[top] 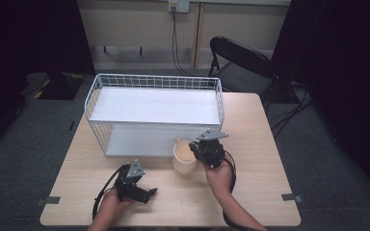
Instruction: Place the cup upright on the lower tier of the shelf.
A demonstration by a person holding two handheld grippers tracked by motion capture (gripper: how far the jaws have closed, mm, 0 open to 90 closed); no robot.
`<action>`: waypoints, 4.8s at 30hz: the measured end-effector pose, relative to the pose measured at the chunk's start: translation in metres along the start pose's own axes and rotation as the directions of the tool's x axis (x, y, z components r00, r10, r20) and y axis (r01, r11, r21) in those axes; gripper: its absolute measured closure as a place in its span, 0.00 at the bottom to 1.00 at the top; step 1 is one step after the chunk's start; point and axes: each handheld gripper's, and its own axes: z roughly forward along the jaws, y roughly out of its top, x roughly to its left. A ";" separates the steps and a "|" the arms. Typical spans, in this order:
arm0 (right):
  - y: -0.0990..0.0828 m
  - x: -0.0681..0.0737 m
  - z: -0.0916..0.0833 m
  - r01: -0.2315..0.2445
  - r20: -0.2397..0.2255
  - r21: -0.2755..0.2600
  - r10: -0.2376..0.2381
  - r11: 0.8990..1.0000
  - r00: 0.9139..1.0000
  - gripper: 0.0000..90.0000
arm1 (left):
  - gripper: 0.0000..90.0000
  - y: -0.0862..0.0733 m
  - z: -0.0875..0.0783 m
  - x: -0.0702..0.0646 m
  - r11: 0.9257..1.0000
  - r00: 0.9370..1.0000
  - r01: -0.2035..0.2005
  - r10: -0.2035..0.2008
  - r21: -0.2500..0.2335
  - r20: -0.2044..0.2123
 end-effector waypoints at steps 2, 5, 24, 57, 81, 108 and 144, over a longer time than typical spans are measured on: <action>-0.001 0.000 0.002 0.002 0.012 -0.006 -0.002 1.000 1.000 0.91 | 0.00 0.000 0.000 0.000 1.000 1.000 0.000 0.000 0.000 0.000; 0.000 0.000 0.002 0.006 0.034 -0.021 -0.006 1.000 0.999 0.91 | 0.00 0.000 0.000 0.000 1.000 1.000 0.000 0.000 0.000 0.000; 0.001 -0.002 0.015 0.003 0.099 -0.004 -0.003 1.000 0.995 0.91 | 0.00 0.000 0.000 0.000 1.000 1.000 -0.003 0.003 0.000 -0.001; 0.009 0.001 0.032 -0.025 0.131 -0.026 0.028 0.999 0.991 0.90 | 0.00 0.000 0.000 0.000 1.000 1.000 0.000 0.000 0.000 0.000; 0.016 0.009 0.005 -0.097 0.024 -0.088 0.099 0.991 0.995 0.21 | 0.00 0.000 0.000 0.000 1.000 1.000 0.000 0.000 0.000 0.000; -0.007 0.015 0.013 -0.084 -0.011 -0.032 0.083 0.996 0.996 0.16 | 0.00 0.000 0.000 0.000 1.000 1.000 0.000 0.000 0.000 0.000; -0.008 0.017 0.019 -0.054 0.021 -0.024 0.055 0.998 0.998 0.35 | 0.00 0.000 0.000 0.000 1.000 1.000 0.000 0.000 0.000 -0.002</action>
